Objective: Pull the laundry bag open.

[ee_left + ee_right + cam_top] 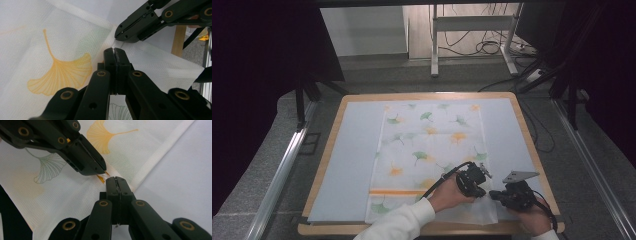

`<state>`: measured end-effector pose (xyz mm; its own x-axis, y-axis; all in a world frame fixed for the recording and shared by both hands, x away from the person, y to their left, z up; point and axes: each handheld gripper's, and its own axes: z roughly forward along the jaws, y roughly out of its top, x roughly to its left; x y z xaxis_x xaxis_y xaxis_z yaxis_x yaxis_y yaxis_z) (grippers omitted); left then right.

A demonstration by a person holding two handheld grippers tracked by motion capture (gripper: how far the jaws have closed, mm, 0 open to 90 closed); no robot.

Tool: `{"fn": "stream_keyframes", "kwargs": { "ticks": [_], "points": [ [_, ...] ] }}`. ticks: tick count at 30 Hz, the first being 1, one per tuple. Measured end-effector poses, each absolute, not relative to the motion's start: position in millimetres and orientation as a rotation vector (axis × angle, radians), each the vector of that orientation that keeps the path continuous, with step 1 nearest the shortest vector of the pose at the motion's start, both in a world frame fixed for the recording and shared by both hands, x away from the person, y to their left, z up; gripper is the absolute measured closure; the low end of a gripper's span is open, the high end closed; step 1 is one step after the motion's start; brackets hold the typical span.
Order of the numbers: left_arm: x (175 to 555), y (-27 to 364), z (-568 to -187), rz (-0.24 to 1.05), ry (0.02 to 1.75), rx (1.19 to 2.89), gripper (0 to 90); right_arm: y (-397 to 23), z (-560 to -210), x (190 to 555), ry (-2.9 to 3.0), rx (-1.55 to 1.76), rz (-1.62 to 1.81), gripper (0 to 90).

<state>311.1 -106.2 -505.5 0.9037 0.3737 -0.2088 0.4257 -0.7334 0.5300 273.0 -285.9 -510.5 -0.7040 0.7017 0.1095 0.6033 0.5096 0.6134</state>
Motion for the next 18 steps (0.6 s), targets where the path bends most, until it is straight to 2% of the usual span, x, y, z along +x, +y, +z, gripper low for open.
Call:
{"fn": "stream_keyframes", "kwargs": {
  "ticks": [14,18],
  "points": [
    [314.2,-113.2,-505.8,-0.122,0.563,2.516,88.5,-286.2,-510.6,273.2,2.593,1.133,0.961,89.2],
    [316.1,-116.4,-505.3,-0.122,0.564,2.530,85.8,-286.0,-510.5,273.0,2.593,1.138,0.962,89.2]
  ]
}}
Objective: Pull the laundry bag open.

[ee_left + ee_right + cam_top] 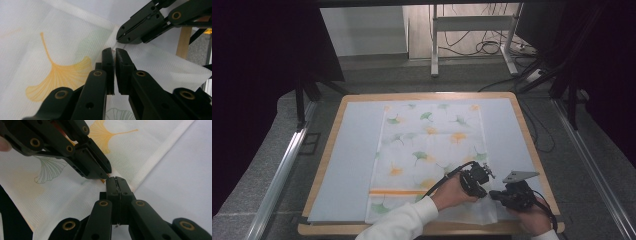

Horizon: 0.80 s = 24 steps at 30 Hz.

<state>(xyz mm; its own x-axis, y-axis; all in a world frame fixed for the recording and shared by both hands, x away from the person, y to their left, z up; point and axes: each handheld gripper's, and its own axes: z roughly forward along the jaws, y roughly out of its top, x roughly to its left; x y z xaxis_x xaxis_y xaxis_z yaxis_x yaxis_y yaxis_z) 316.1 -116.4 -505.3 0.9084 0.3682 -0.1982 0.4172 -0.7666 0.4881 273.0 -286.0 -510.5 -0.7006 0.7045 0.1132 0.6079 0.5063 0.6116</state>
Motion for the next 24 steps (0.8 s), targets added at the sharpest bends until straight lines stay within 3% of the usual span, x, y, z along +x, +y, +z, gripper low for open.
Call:
{"fn": "stream_keyframes", "kwargs": {
  "ticks": [9,24],
  "points": [
    [313.6,-115.8,-503.6,-0.108,0.546,2.549,89.9,-286.4,-510.8,273.2,2.594,1.136,0.969,89.2],
    [320.5,-109.8,-504.0,-0.191,0.601,2.512,90.0,-284.3,-510.3,272.7,2.603,1.114,0.946,89.5]
  ]
}}
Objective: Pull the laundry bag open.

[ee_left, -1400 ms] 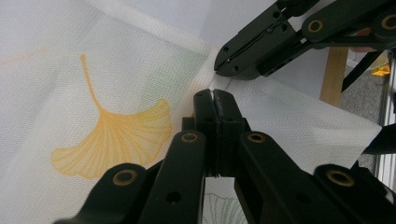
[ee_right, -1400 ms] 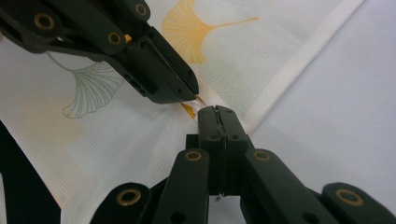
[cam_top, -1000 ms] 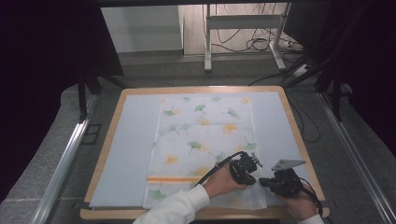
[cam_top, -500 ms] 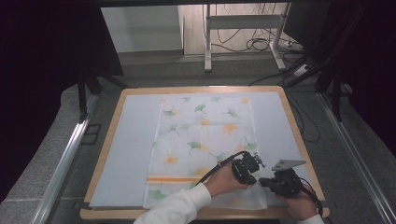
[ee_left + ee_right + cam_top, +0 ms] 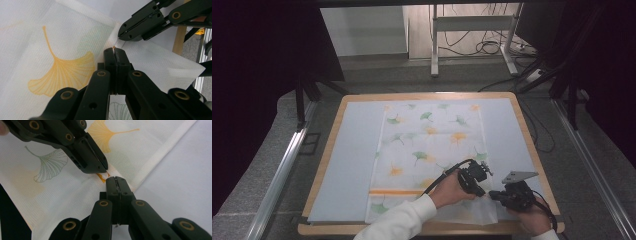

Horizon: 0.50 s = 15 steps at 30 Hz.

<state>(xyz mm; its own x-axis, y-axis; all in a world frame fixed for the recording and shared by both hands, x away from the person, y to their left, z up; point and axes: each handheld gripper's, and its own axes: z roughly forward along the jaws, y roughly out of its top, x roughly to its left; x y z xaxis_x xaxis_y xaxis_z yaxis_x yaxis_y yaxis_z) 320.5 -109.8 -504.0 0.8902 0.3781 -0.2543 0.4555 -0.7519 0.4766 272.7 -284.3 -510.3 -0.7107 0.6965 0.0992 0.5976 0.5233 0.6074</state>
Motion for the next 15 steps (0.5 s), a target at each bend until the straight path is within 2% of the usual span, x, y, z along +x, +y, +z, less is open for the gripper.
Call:
{"fn": "stream_keyframes", "kwargs": {
  "ticks": [15],
  "points": [
    [318.0,-94.5,-505.7,-0.179,0.620,2.489,90.0,-284.1,-510.4,272.7,2.603,1.112,0.943,89.5]
  ]
}}
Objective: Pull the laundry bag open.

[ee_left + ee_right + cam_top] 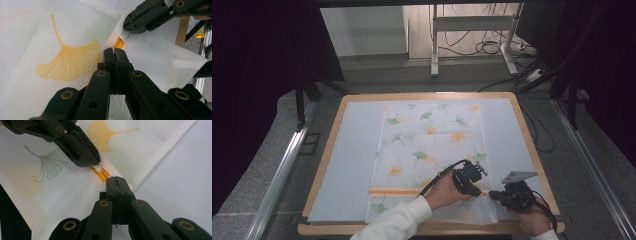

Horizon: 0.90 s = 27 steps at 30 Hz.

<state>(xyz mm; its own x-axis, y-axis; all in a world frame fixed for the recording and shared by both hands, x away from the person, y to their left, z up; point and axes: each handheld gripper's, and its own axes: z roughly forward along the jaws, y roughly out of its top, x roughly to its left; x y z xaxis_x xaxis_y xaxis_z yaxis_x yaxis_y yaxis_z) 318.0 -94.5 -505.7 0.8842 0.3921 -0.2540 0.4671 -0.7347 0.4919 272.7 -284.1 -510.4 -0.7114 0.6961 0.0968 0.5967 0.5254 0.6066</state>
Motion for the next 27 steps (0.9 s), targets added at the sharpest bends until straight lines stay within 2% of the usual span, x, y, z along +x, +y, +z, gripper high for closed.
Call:
{"fn": "stream_keyframes", "kwargs": {
  "ticks": [27],
  "points": [
    [317.9,-69.4,-504.5,-0.165,0.643,2.492,90.0,-284.5,-510.5,273.3,2.603,1.109,0.946,89.5]
  ]
}}
